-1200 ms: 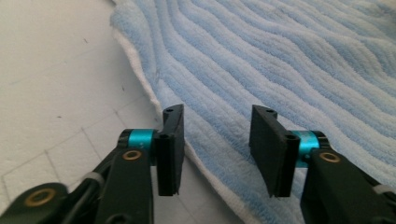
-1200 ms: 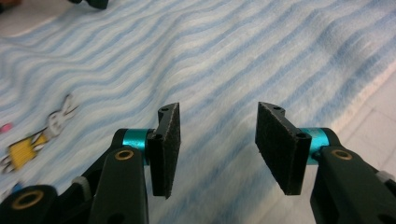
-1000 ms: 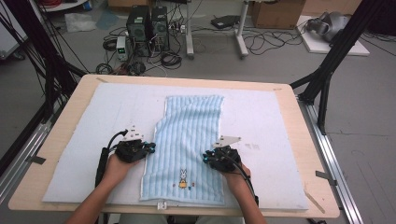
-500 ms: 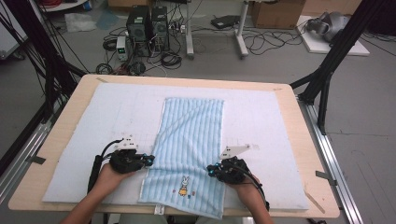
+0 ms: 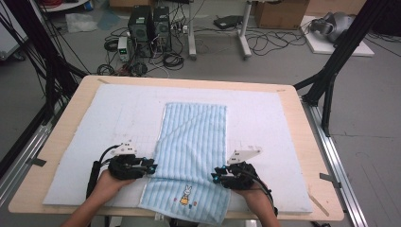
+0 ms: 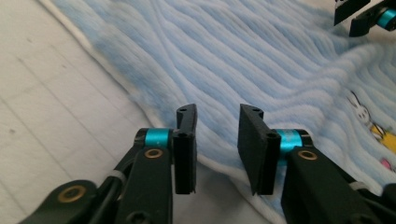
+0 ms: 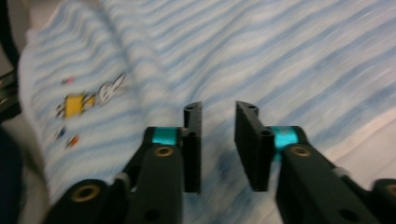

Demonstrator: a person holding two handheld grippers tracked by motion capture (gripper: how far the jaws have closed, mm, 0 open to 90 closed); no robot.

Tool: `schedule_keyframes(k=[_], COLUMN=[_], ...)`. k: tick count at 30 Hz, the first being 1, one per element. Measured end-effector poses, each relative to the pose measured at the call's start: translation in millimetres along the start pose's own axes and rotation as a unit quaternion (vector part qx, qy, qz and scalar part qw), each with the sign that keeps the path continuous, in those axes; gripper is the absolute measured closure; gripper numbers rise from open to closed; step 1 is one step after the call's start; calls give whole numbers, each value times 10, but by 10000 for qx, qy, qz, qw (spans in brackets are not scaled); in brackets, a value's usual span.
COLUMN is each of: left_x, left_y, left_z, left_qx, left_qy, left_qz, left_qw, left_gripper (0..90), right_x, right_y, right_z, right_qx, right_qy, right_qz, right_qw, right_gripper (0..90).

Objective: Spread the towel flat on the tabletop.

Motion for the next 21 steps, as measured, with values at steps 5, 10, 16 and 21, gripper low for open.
schedule_keyframes(k=[5, 10, 16, 21], left_x=[140, 259, 427, 499], left_y=[-52, -125, -147, -179], left_z=[-203, -391, -604, -761], left_qx=[366, 612, 923, 1021], left_qy=[175, 111, 134, 329], left_qz=[343, 503, 795, 699], left_qw=[9986, 9968, 9925, 9918], left_gripper=[466, 457, 456, 450], right_x=[157, 248, 182, 153], right_y=[-205, -381, -492, -449], right_z=[224, 430, 429, 365], right_qx=[-650, -1075, -946, -543], right_qy=[7, -10, 158, 170], right_qz=[171, 137, -170, -291], right_qw=[9977, 9941, 9952, 9980], right_gripper=[471, 460, 665, 862])
Point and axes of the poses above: each handheld gripper's, and its own axes: y roughly backward along the jaws, x roughly out of its top, z roughly to its right, the point moved 9 cm from there along -y, roughly forward along the jaws, and after that the axes turned 13 degrees about z, right-handed, at the moved point
